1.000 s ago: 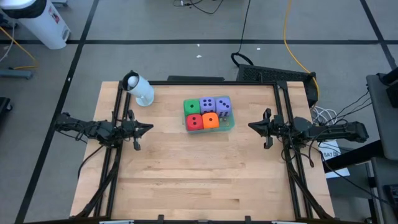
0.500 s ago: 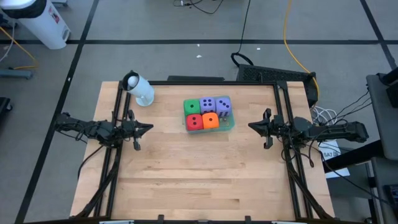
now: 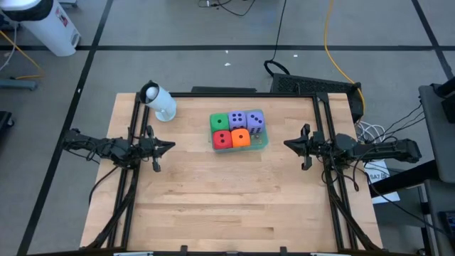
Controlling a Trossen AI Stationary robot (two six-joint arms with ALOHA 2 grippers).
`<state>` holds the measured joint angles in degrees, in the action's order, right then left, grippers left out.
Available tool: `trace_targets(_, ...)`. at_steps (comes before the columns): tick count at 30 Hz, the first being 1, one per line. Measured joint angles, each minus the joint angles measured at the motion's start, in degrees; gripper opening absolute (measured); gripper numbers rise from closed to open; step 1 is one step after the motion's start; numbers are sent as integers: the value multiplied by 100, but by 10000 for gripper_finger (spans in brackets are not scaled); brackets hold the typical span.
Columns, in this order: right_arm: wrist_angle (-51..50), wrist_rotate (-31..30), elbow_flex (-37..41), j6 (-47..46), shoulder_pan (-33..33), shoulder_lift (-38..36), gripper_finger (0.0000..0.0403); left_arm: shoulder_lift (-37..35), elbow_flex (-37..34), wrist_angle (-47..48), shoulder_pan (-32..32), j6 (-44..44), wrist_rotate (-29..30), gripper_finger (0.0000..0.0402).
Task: Pick & Place Dice
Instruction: Return to Home Position
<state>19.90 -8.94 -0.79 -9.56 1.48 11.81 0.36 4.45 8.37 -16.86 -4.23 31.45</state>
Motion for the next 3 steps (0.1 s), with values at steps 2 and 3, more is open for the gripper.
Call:
trace_targets(2, 0, -1, -1, 0, 1, 1, 0, 0, 0, -1, 1, 0, -1, 33)
trace_targets(3, 0, -1, -1, 0, 0, 0, 0, 0, 0, 1, 1, 0, -1, 33)
